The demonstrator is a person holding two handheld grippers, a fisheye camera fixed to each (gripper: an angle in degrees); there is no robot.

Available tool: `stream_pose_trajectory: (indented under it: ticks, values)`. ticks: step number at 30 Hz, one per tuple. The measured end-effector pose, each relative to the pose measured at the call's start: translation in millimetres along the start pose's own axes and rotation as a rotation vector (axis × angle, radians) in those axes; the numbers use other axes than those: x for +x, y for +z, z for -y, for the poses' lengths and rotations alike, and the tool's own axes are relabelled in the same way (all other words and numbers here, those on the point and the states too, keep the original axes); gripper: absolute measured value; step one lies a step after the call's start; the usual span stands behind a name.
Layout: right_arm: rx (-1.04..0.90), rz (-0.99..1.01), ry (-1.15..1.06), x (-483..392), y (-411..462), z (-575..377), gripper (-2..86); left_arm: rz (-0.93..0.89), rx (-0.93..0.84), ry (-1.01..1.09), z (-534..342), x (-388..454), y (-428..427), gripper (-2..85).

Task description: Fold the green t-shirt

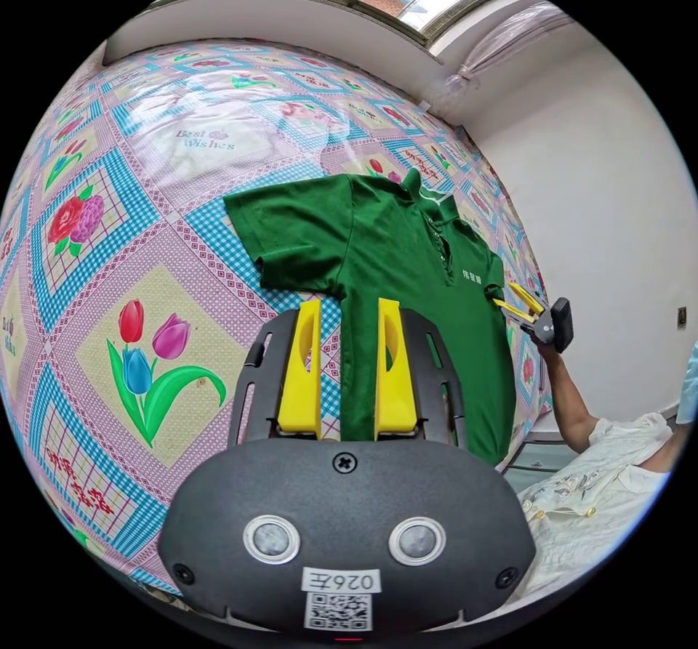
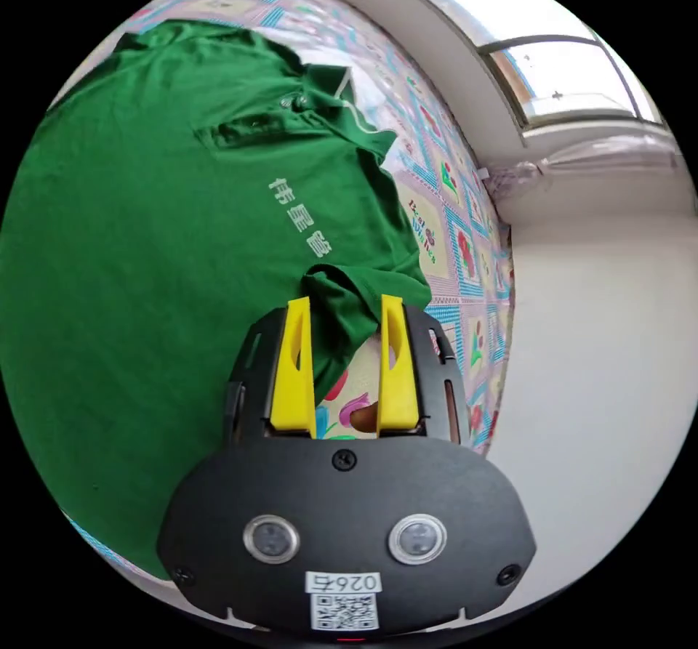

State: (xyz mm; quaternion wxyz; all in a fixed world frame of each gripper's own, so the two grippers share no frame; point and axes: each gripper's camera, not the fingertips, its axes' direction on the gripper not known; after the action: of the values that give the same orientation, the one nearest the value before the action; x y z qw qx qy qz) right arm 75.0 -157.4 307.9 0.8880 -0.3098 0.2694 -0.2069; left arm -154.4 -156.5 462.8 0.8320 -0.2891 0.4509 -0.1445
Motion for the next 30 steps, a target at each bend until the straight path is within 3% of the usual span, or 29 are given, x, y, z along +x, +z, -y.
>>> stream_pose_trajectory:
  ticks: [3, 5, 8, 19, 30]
  values:
    - [0.235, 0.284, 0.444, 73, -19, -53, 0.7, -0.005, 0.015, 0.001, 0, 1, -5, 11.4]
    - [0.378, 0.609, 0.765, 129, 2, -109, -0.5, -0.024, 0.023, -0.002, 0, 1, -7, 11.2]
    - [0.328, 0.685, 0.970, 166, 48, -147, 1.0, -0.033, 0.023, 0.005, 3, 3, -6, 11.1]
    - [0.115, 0.681, 1.050, 211, 138, -171, 8.2, -0.032, 0.022, 0.029, 8, 8, -3, 11.0]
    - [0.129, 0.547, 0.963, 224, 142, -149, -1.0, -0.022, 0.010, 0.012, 9, -4, 3, 10.9]
